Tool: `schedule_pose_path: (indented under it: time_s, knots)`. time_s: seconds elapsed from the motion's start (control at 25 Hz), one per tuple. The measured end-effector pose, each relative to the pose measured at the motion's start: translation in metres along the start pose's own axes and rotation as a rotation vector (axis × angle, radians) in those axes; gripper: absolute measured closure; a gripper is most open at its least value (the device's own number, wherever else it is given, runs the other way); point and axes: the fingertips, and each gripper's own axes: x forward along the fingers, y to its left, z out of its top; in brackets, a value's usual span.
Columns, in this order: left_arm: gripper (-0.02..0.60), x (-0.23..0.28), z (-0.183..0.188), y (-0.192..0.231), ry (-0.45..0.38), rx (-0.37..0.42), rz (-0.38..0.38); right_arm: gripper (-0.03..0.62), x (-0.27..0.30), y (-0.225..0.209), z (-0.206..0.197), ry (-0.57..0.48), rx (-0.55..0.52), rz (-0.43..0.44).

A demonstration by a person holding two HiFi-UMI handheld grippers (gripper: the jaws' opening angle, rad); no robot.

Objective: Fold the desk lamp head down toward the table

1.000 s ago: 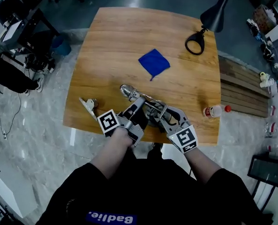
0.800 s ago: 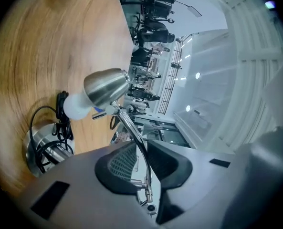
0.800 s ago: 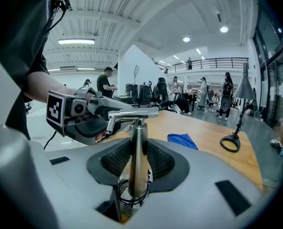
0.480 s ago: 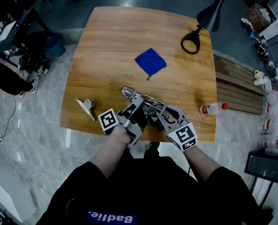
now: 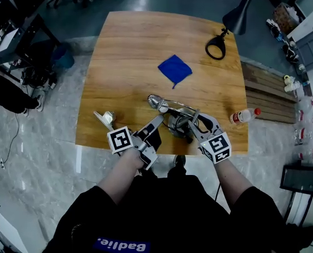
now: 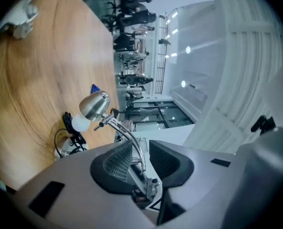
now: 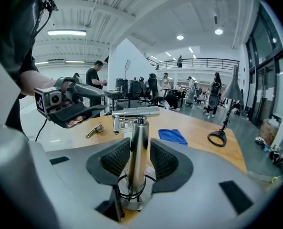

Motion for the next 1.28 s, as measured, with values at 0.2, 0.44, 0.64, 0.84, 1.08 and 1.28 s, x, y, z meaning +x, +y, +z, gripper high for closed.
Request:
schedule_pose_path:
  time_s: [0.2, 0.44, 0.64, 0.84, 1.08, 1.28]
  knots:
    - [0.48, -0.027, -0.022, -0.011, 0.098, 0.152, 0.064, 0.477, -0.039, 0.008, -0.006, -0.028, 0.107, -0.101]
    - [0.48, -0.032, -0.066, -0.051, 0.153, 0.498, 0.041, 0.478, -0.096, 0.043, 0.005, -0.145, 0.228, -0.054]
    - [0.48, -0.038, -0.138, -0.064, 0.144, 0.607, 0.073, 0.479, -0.138, 0.071, 0.003, -0.255, 0.25, 0.053]
    - [0.482, -0.045, -0.21, -0.086, 0.086, 0.674, 0.102, 0.479, -0.201, 0.089, -0.018, -0.283, 0.26, 0.145]
    - [0.482, -0.066, -0.274, -0.115, 0.15, 0.866, 0.1, 0.479, -0.265, 0.131, -0.023, -0.318, 0.272, 0.193]
    - [0.482, -0.083, -0.305, -0.135, 0.266, 1.162, 0.087, 0.497, -0.295, 0.164, 0.005, -0.377, 0.236, 0.198]
